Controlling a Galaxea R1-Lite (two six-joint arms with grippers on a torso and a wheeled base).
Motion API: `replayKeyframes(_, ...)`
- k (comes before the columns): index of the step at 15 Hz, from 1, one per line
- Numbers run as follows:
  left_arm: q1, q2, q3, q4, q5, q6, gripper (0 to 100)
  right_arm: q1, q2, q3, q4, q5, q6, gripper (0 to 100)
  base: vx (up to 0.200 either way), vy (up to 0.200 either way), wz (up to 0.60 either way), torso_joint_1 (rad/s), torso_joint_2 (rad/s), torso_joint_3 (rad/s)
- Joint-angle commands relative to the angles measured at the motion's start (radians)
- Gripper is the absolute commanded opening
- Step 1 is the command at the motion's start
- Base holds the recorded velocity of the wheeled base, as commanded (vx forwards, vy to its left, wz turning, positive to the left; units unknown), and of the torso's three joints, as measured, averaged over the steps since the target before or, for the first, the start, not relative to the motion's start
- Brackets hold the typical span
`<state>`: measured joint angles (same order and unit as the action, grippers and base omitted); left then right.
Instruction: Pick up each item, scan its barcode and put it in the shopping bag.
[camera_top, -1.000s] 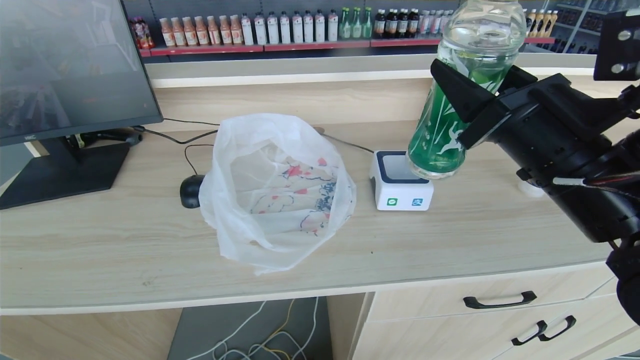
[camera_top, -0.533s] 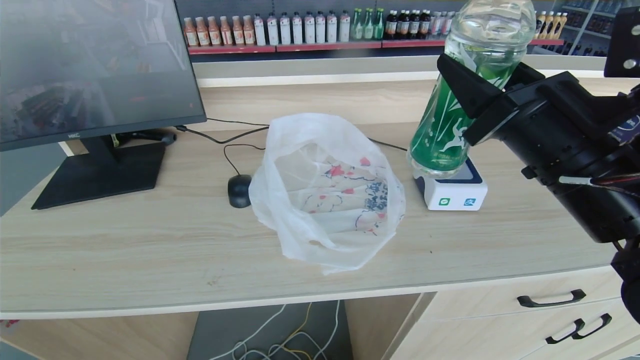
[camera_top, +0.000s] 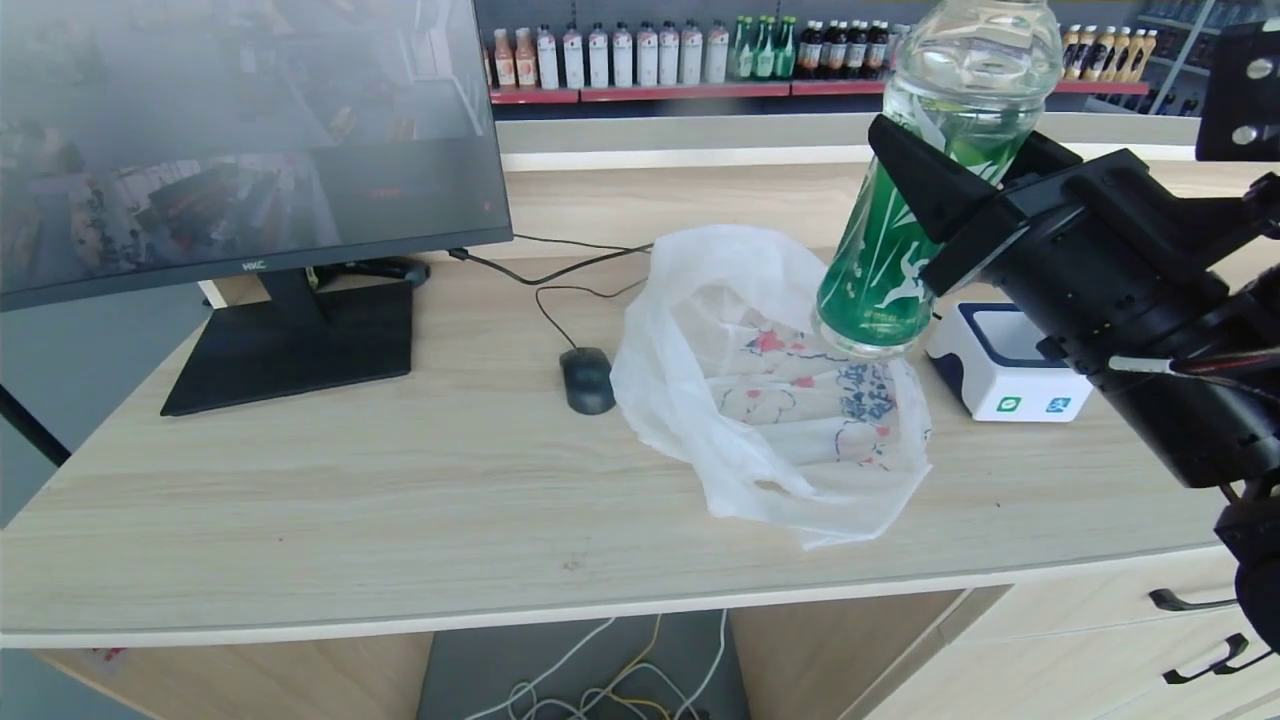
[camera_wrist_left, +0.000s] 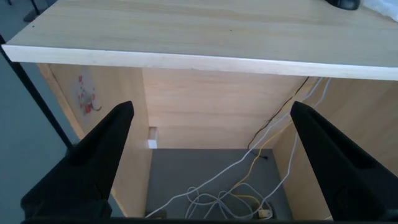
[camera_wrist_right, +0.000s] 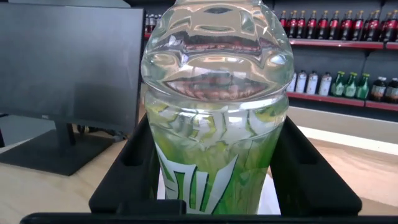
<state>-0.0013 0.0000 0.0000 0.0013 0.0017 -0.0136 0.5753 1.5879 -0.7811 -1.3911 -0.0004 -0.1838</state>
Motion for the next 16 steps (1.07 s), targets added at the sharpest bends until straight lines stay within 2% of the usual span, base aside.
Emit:
replayKeyframes(1,0.001,0.0,0.0,-0.001,0.0,0.0,100,0.0,0.009,0.0,-0.005,-0.001,0.0,0,0.0,0.0,0.0,0.0,0.0,0.0)
replayKeyframes(9,0.001,0.0,0.0,-0.001,0.0,0.0,100,-0.002,0.093,-0.018,-0.02,-0.001,0.0,0,0.0,0.0,0.0,0.0,0.0,0.0)
replayKeyframes(16,0.001,0.0,0.0,-0.001,0.0,0.0,100,-0.012,0.259,-0.173,-0.022,-0.015,-0.005,0,0.0,0.0,0.0,0.0,0.0,0.0)
